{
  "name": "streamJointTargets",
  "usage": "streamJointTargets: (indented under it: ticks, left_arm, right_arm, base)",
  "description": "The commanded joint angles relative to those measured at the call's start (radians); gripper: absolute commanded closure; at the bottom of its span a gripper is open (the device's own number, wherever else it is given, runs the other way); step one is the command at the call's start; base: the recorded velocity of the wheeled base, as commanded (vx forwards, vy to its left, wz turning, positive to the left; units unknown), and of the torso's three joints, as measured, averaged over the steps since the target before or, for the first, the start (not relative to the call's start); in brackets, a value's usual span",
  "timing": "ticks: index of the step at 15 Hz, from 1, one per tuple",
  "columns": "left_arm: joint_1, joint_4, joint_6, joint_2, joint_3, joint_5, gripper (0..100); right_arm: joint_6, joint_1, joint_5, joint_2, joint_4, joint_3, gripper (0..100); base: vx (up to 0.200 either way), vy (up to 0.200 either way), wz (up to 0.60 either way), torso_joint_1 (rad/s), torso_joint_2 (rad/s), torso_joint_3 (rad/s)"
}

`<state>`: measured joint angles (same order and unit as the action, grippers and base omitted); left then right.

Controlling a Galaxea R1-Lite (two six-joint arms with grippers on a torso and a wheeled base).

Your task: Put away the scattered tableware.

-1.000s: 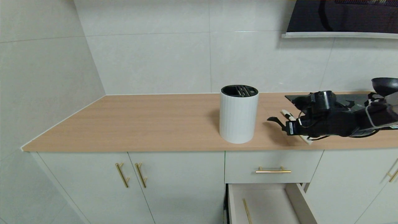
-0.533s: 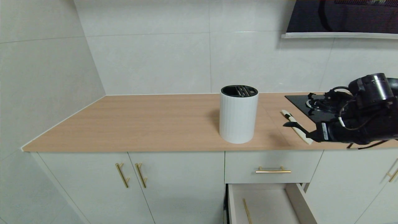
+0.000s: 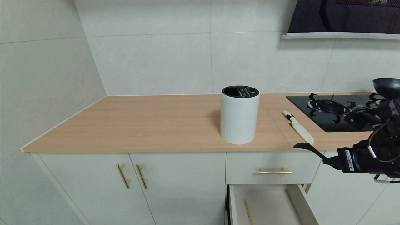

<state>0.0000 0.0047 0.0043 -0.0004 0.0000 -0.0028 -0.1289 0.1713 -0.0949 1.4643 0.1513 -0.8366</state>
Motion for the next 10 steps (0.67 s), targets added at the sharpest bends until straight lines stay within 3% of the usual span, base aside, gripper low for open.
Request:
streamJointTargets:
  ticks: [1,5,10]
  left_arm:
    - [0.000,0.000,0.000,0.000,0.000,0.000,0]
    - [0.000,0.000,0.000,0.000,0.000,0.000,0]
    - [0.000,0.000,0.000,0.000,0.000,0.000,0]
  right_arm:
    - [0.002,0.001,0.000,0.010,-0.001,0.010,100]
    - [0.002,0.001,0.000,0.027,-0.002,0.014,100]
    - [0.002,0.001,0.000,0.036,-0.002,0.014,100]
  base:
    - [0.000,0.000,0.00,0.000,0.00,0.000]
    - [0.000,0.000,0.00,-0.023,0.05,0.035]
    - [0.000,0.000,0.00,-0.187,0.45,0.253]
